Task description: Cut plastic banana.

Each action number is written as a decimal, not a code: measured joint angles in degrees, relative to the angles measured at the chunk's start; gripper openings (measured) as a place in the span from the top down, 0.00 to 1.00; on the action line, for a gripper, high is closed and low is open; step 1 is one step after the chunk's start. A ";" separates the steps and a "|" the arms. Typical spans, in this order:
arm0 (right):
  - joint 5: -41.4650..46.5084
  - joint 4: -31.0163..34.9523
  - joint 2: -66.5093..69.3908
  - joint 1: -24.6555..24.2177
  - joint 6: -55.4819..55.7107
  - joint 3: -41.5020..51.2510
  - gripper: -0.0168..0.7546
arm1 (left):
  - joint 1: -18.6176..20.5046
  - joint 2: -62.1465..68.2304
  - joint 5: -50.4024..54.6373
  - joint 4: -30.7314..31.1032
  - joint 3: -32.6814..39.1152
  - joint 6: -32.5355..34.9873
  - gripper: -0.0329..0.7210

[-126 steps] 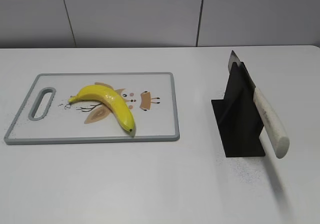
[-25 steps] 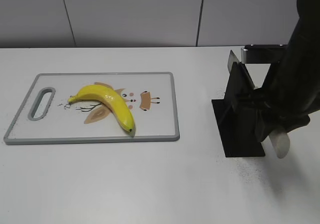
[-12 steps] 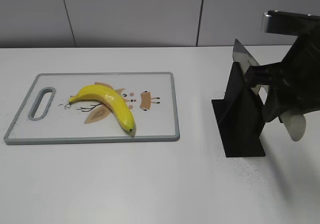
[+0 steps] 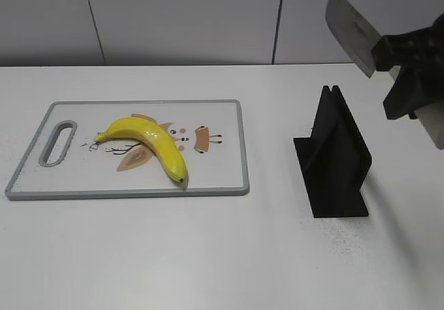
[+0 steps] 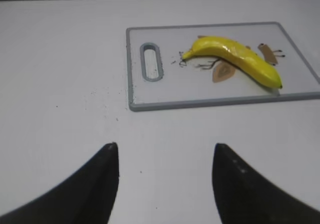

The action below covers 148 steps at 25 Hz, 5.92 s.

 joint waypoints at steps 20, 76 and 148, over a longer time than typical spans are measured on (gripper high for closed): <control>10.21 0.44 25.24 -0.36 -61.60 -33.89 0.77 | 0.00 54.67 -12.53 -14.02 -29.91 46.05 0.23; -2.34 18.80 58.45 -0.72 -97.21 -41.61 0.77 | -13.61 117.03 -16.03 -14.10 -51.84 68.20 0.94; -2.41 5.05 7.46 -0.18 -11.04 -8.63 0.77 | 2.34 33.12 8.13 -3.13 -13.86 6.89 0.18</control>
